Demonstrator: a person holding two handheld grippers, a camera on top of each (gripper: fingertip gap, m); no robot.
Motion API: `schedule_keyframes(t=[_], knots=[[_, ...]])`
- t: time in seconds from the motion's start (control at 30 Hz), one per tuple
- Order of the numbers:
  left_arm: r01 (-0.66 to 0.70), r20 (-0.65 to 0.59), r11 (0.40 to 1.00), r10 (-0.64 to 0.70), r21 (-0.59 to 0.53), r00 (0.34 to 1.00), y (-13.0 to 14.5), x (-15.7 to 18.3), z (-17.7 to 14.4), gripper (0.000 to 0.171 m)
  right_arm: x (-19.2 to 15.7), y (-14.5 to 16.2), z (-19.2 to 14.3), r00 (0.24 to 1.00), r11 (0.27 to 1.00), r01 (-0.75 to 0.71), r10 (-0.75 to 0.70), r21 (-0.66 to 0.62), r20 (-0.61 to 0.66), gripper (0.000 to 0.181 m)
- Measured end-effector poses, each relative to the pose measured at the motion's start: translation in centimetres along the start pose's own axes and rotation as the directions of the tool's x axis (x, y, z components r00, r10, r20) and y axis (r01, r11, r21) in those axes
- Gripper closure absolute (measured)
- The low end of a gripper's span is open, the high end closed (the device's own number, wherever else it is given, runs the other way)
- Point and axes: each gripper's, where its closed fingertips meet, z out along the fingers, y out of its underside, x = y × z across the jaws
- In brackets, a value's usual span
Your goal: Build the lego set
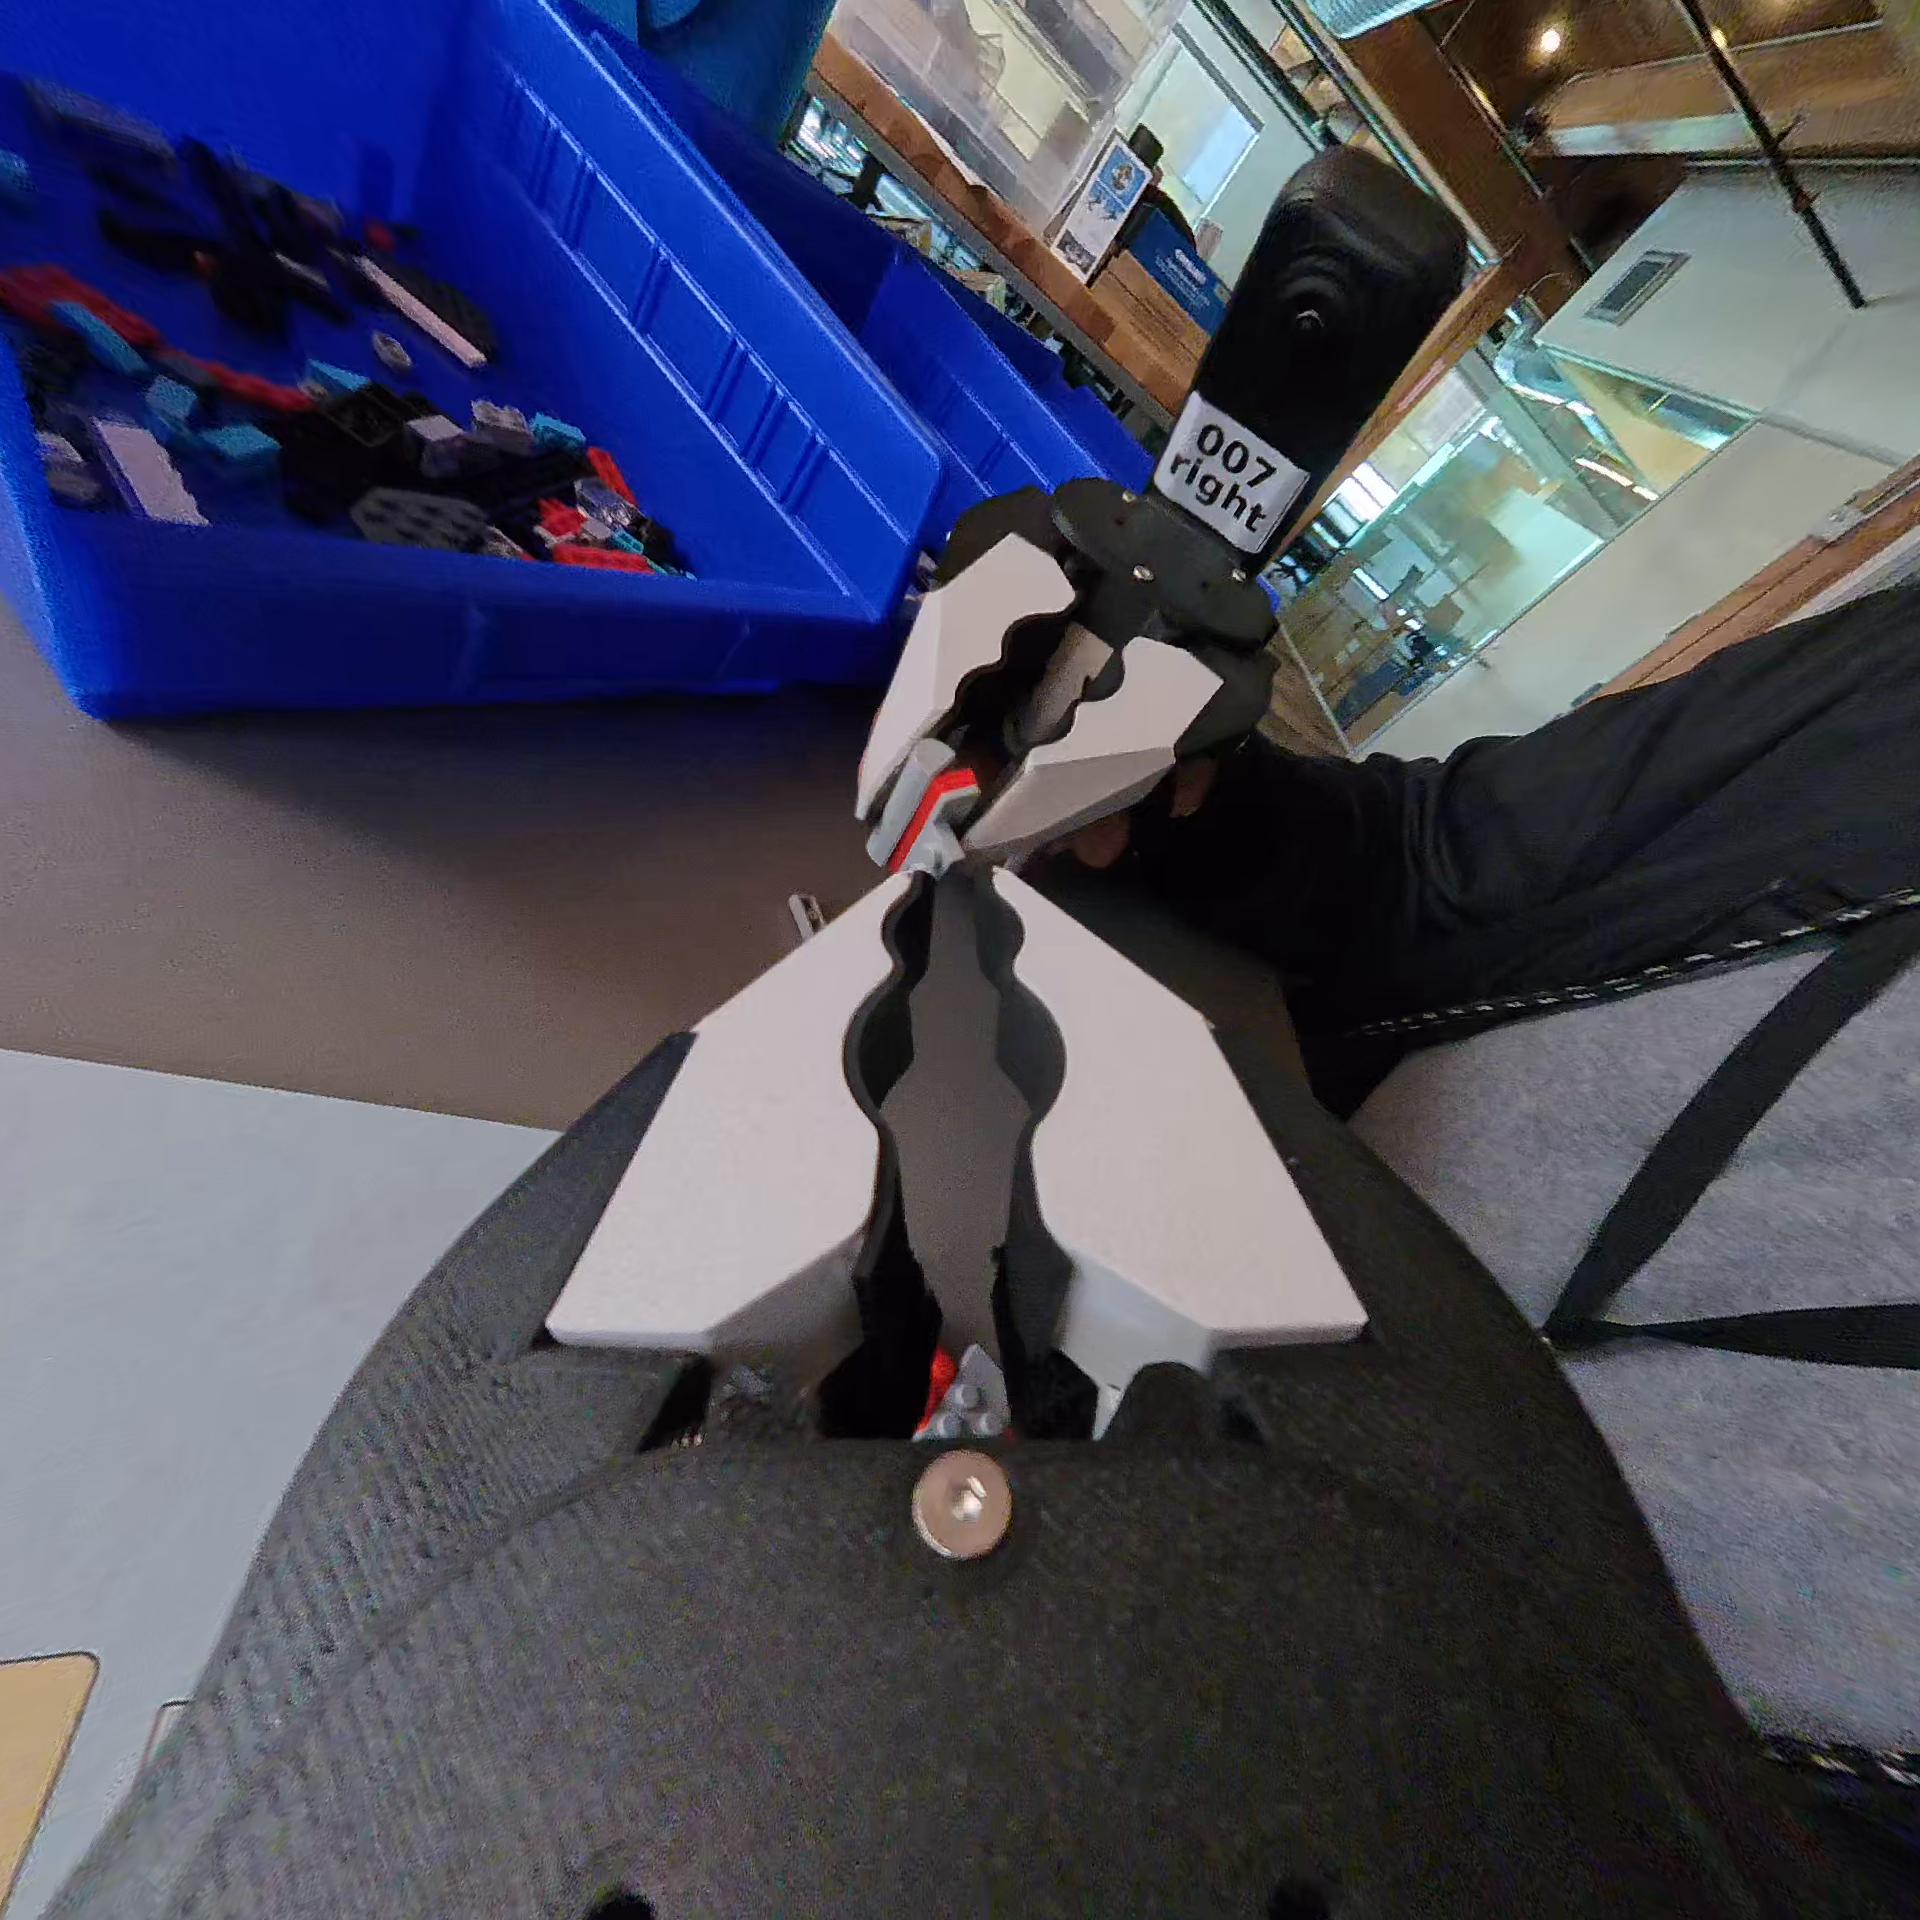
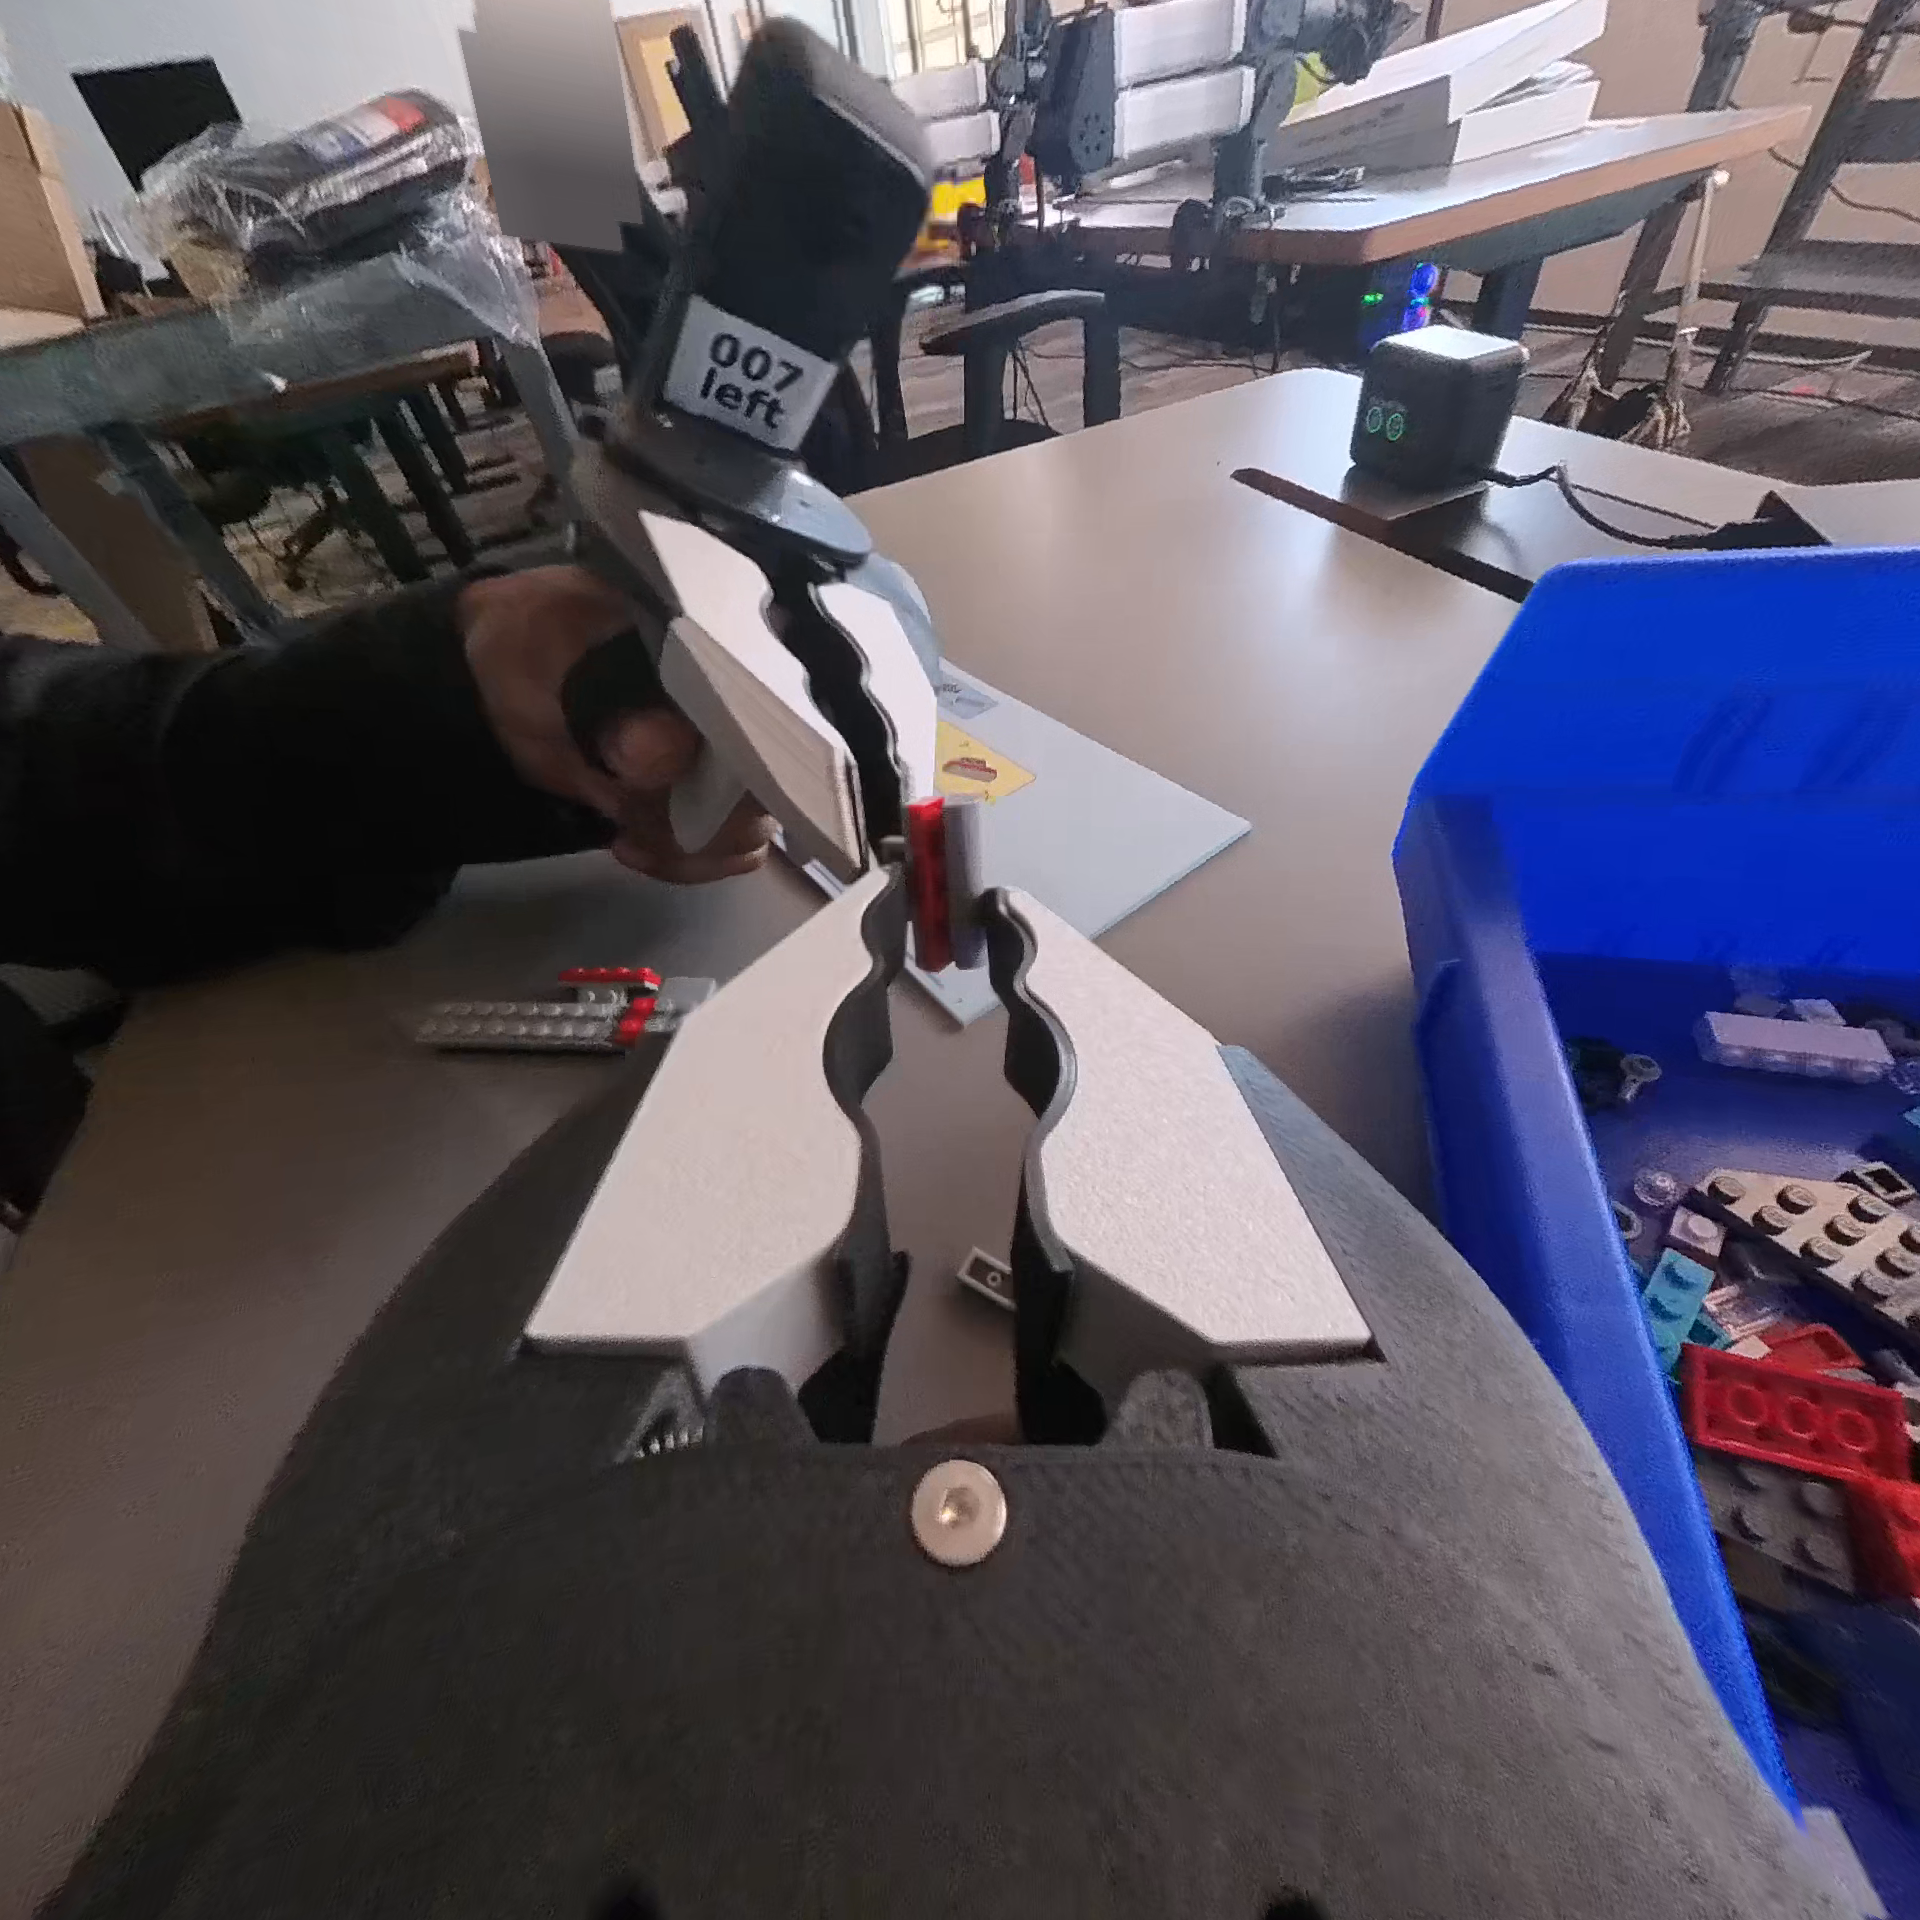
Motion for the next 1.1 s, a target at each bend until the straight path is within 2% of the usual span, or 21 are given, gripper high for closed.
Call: schedule_keyframes(t=[0.2,0.5,0.9,1.1], knots=[[-0.115,0.105,0.993,0.113,0.011,0.988,-0.6,-0.5,0.2,0.165,0.9,-0.4,-0.1,0.997,0.997,-0.066,0.067,0.037,-0.047,0.164],[-0.158,0.182,0.985,0.143,0.07,0.973,-1.7,-0.9,0.2,0.166,1.3,-0.8,-0.1,0.991,0.993,-0.098,0.104,0.068,-0.08,0.164],[-0.102,0.187,0.986,0.076,0.134,0.979,-2.1,-1.3,0.2,0.167,1.7,-0.9,-0.2,0.983,0.999,0.03,-0.022,0.044,-0.181,0.166],[-0.077,0.204,0.986,0.046,0.146,0.978,-2.0,-1.7,0.3,0.168,2.0,-0.8,-0.2,0.94,0.984,0.18,-0.177,-0.016,-0.293,0.166]])
